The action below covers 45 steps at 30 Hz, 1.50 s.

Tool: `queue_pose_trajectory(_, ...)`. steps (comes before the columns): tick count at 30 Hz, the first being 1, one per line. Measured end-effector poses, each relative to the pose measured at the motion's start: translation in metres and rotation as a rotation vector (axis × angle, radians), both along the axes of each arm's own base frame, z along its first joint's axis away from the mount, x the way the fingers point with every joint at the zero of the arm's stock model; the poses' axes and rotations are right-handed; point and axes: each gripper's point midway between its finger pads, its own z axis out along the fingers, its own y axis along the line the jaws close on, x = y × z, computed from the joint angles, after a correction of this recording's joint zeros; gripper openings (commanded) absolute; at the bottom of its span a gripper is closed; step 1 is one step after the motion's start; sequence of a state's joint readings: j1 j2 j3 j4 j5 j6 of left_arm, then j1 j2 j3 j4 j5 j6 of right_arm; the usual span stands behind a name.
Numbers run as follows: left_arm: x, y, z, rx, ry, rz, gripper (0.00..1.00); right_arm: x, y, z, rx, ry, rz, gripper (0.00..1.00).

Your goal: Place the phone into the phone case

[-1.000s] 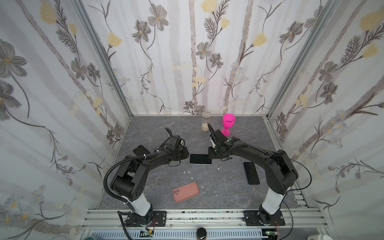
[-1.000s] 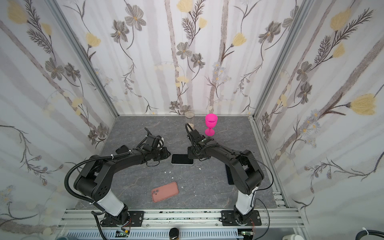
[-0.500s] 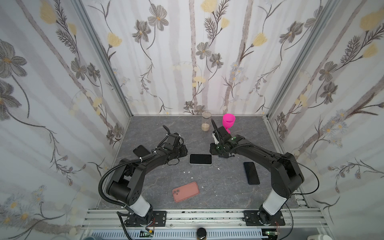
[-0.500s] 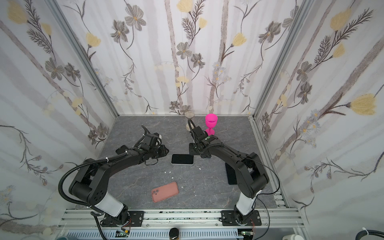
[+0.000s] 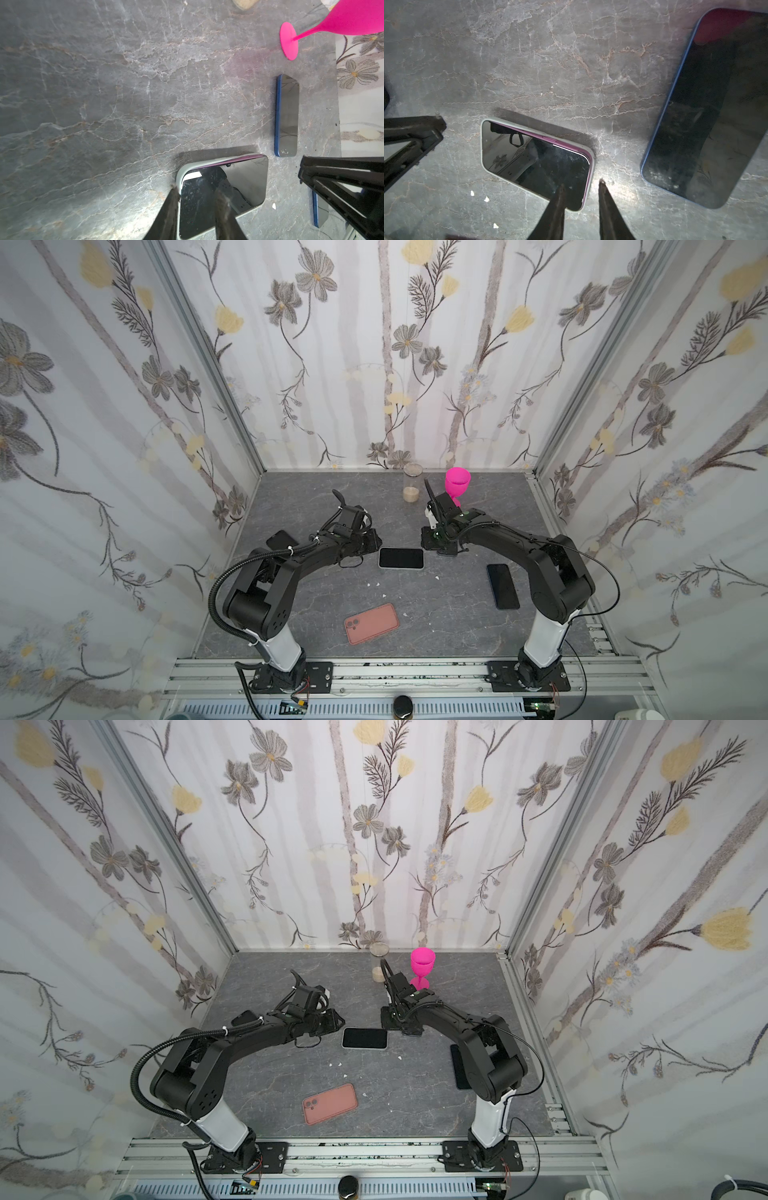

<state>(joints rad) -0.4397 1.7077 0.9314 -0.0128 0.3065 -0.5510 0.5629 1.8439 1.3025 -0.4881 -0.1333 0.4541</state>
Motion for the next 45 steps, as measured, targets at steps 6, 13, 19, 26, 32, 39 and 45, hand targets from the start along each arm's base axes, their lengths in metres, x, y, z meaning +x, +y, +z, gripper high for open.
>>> queue_pose_trajectory(6, 0.000, -0.002, -0.015, 0.005, 0.046, 0.009, 0.29, 0.000, -0.001, -0.016, -0.002, 0.041, 0.013, 0.24)
queue_pose_trajectory(13, 0.003, -0.006, -0.022, 0.001, 0.061, 0.000, 0.27, 0.001, 0.003, -0.027, 0.008, 0.060, 0.024, 0.19)
queue_pose_trajectory(19, 0.000, -0.009, -0.028, -0.008, 0.086, -0.016, 0.24, 0.000, 0.005, -0.032, 0.020, 0.074, 0.031, 0.15)
queue_pose_trajectory(26, -0.002, -0.012, -0.029, -0.021, 0.097, -0.020, 0.22, 0.001, 0.005, -0.036, 0.017, 0.078, 0.030, 0.14)
queue_pose_trajectory(32, -0.002, -0.012, -0.030, -0.026, 0.103, -0.017, 0.21, 0.000, 0.005, -0.039, 0.012, 0.088, 0.029, 0.12)
queue_pose_trajectory(39, -0.003, -0.012, -0.032, -0.029, 0.106, -0.015, 0.20, -0.001, 0.005, -0.040, 0.011, 0.093, 0.032, 0.11)
queue_pose_trajectory(45, -0.004, -0.011, -0.033, -0.032, 0.110, -0.009, 0.20, -0.003, 0.006, -0.041, 0.003, 0.100, 0.035, 0.12)
